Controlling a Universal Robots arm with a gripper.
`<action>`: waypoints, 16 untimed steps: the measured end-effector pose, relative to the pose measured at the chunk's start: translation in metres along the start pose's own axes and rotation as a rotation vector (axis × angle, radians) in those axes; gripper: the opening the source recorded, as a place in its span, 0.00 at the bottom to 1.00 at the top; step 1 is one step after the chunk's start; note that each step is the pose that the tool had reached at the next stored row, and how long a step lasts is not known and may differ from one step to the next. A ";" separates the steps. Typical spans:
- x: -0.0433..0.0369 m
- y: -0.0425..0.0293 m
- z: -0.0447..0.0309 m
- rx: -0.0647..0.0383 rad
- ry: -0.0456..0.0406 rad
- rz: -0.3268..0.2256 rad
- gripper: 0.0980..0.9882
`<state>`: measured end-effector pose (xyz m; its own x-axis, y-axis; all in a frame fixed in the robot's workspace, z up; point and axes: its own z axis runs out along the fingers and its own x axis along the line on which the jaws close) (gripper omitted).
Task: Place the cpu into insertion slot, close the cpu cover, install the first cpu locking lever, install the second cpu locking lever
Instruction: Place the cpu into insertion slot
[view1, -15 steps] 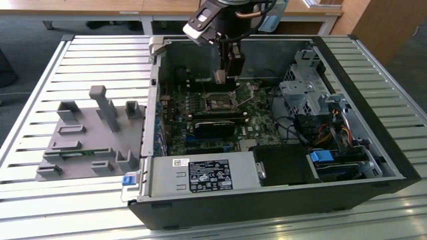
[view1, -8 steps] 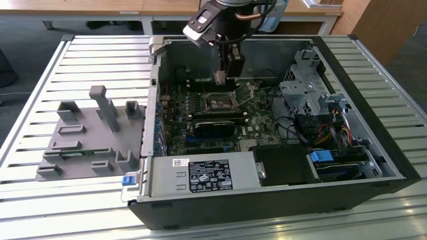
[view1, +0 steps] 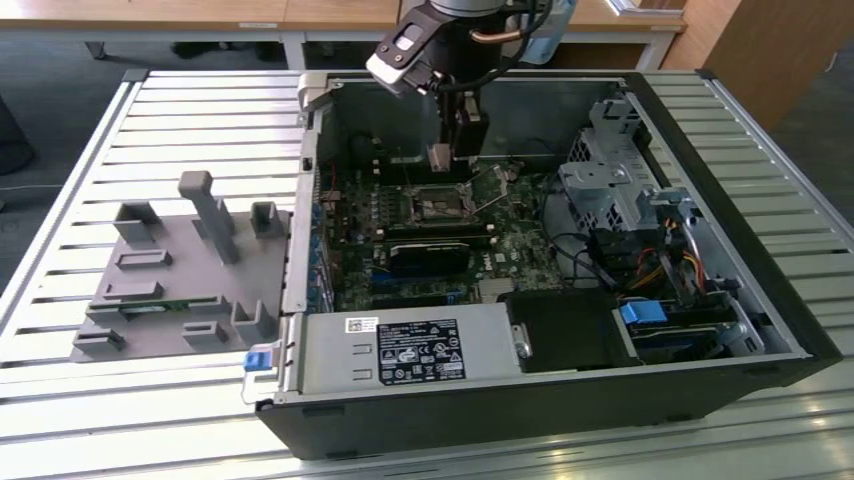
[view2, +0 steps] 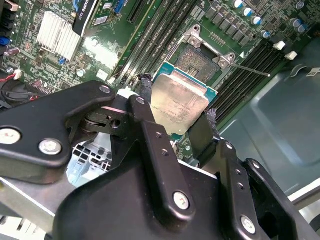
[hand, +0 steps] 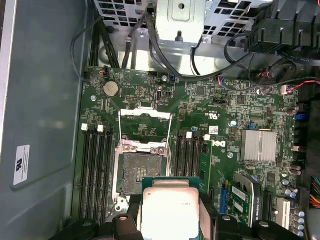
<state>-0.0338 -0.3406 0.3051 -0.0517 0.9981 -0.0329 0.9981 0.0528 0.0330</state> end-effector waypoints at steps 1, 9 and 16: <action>0.0000 0.0000 0.0008 0.000 0.0000 0.000 0.50; 0.0002 -0.0001 0.0045 0.000 0.0000 0.000 0.50; 0.0002 -0.0002 0.0074 0.000 0.0000 0.000 0.50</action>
<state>-0.0338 -0.3406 0.2977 -0.0517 0.9981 -0.0329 0.9981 0.0528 0.0330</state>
